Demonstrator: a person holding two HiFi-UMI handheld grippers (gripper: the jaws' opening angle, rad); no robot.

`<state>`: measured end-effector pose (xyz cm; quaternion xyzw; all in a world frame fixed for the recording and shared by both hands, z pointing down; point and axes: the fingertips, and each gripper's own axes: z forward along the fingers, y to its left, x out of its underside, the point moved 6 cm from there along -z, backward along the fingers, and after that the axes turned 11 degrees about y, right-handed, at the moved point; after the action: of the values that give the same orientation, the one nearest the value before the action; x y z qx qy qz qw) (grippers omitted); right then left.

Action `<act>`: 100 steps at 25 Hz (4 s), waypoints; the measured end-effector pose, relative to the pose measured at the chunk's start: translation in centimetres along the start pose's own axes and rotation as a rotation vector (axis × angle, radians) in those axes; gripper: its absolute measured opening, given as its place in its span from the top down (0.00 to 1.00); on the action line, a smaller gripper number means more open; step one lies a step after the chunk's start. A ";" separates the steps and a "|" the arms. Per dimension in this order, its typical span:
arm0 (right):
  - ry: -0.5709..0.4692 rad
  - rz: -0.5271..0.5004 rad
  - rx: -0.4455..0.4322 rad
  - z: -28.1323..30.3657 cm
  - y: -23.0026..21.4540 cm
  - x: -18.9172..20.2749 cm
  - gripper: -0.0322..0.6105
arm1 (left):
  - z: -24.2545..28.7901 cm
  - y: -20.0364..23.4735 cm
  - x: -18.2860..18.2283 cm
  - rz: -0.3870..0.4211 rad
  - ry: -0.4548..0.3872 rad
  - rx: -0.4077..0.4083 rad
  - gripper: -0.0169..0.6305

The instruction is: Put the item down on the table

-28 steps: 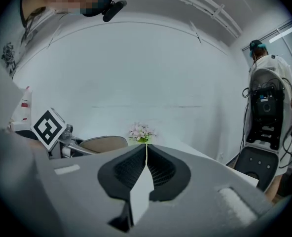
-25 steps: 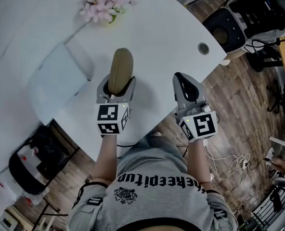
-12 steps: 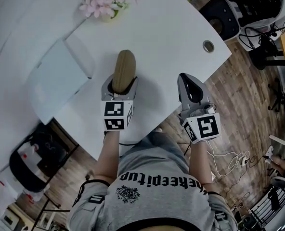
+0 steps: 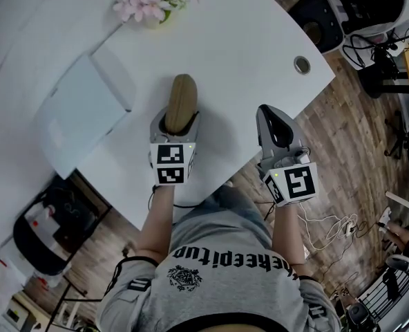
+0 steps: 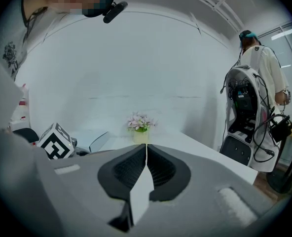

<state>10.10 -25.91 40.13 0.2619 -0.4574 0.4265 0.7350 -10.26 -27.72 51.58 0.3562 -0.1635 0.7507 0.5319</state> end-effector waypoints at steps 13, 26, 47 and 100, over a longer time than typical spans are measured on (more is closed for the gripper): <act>0.013 -0.002 -0.008 0.6 0.3 0.1 0.95 | 1.1 0.1 1.4 0.029 0.031 -0.021 0.51; 0.017 -0.005 -0.013 0.3 0.7 0.0 0.95 | 1.3 0.0 2.0 0.023 0.025 -0.016 0.50; -0.061 -0.035 -0.026 -3.2 1.5 -0.8 0.95 | -4.6 -0.3 0.7 0.047 -0.197 -0.156 0.73; -0.196 -0.177 -0.224 -14.3 6.4 -0.1 0.95 | -26.0 -9.7 3.7 -0.032 -0.507 -0.401 0.95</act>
<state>10.98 -11.68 33.64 0.2581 -0.5467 0.2791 0.7461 -11.48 -5.26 34.87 0.4227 -0.4298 0.5824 0.5454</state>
